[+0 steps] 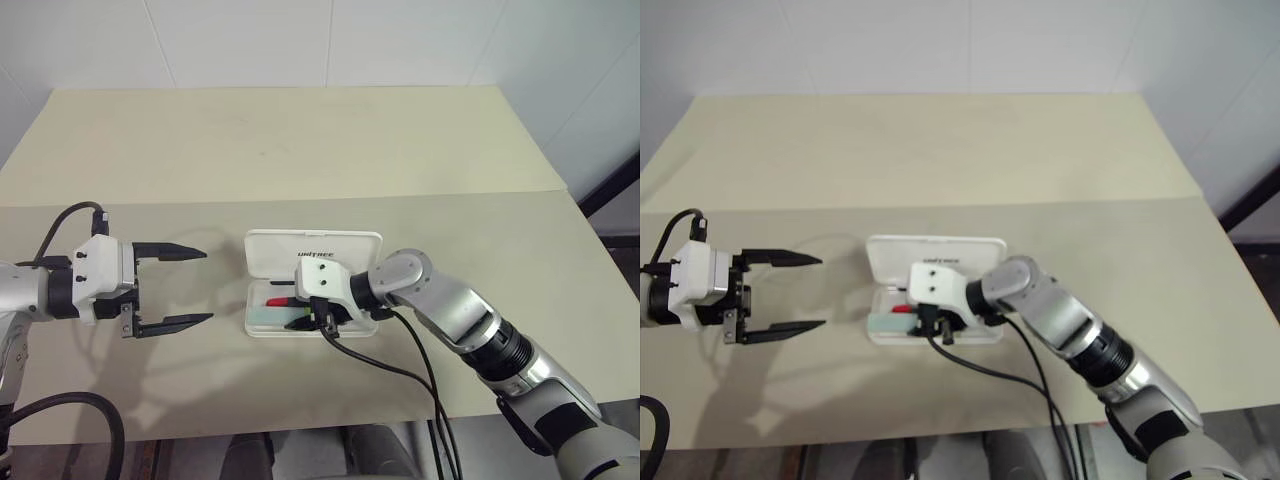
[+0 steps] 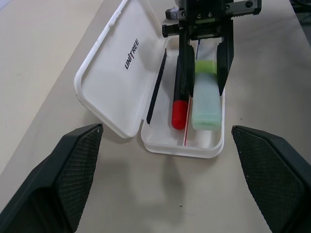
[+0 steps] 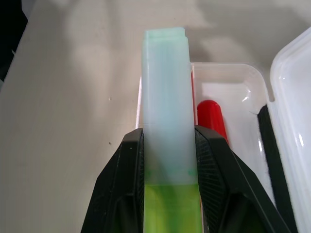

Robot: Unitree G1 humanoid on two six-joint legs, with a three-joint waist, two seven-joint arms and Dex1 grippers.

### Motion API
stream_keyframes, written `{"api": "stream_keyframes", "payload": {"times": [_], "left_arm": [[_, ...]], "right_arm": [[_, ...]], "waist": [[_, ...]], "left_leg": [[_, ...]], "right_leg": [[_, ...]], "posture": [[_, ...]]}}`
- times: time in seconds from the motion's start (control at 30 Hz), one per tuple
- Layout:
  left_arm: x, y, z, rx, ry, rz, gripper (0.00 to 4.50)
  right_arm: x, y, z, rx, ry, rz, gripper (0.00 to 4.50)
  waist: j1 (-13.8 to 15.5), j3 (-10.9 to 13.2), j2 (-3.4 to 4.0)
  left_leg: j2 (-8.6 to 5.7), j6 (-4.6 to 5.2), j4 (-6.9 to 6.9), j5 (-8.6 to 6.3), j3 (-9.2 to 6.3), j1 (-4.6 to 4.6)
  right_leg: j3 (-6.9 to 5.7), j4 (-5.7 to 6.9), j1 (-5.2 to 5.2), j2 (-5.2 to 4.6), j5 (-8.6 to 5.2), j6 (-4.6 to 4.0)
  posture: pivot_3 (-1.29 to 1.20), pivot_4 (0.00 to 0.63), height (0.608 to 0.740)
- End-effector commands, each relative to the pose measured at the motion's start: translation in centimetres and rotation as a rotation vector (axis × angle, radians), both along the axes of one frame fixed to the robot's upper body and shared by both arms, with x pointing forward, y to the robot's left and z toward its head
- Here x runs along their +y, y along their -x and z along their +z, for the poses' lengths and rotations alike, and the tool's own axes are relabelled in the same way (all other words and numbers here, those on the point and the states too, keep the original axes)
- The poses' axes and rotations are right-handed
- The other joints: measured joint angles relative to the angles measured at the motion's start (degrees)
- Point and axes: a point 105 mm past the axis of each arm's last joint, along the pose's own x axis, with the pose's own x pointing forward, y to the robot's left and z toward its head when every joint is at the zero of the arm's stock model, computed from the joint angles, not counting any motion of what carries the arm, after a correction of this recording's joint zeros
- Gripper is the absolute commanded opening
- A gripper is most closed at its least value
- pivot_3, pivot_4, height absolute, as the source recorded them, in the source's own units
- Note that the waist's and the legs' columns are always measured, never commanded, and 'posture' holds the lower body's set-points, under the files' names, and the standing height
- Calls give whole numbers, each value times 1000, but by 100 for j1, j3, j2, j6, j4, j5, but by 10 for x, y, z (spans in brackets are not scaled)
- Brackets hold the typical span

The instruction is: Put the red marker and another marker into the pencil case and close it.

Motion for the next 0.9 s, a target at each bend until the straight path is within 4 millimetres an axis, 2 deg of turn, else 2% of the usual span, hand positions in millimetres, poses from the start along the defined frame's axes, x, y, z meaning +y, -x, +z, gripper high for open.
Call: {"api": "stream_keyframes", "payload": {"times": [0.03, 0.27, 0.5, 0.63, 0.77, 0.9], "left_arm": [[-4, 1, 10, -45, -10, -21, 4500], [-4, 0, 11, -47, -10, -17, 4500], [-5, -1, 11, -48, -9, -19, 4500], [-7, -4, 11, -49, -7, -26, 4500], [-11, -8, 11, -51, -2, -45, 4500], [-16, -12, 10, -50, 6, -69, 4500]], "right_arm": [[0, 2, 5, -27, -3, 29, 1085], [7, -3, 12, -53, -44, 9, 3505], [6, -15, 32, -86, -89, -17, 3505], [-2, -22, 42, -87, -100, -40, 3505], [-19, -20, 47, -41, -116, -66, 4389], [-44, -17, 47, 1, -106, -122, 4484]], "waist": [[-1, 0, 0], [-7, 0, 0], [0, 0, 0], [1, 0, 0], [9, 0, 0], [34, 0, 0]], "left_leg": [[0, 0, 0, 0, 0, 0], [0, 0, 0, 0, 0, 0], [0, -2, 3, 1, 1, 0], [0, -2, 1, 1, 0, 1], [0, -2, 1, 1, 0, -1], [0, -2, 1, 1, 1, -1]], "right_leg": [[0, 0, 0, 0, 0, 0], [0, 2, 0, 1, 0, 0], [0, 3, 0, 0, 0, 0], [-1, 5, -1, 1, 0, 0], [-1, 3, -1, 0, 0, 0], [-1, 2, 0, 0, 0, 1]], "posture": [[0, 150, 740], [0, 150, 740], [0, 150, 740], [0, 150, 740], [0, 150, 740], [0, 150, 740]]}}
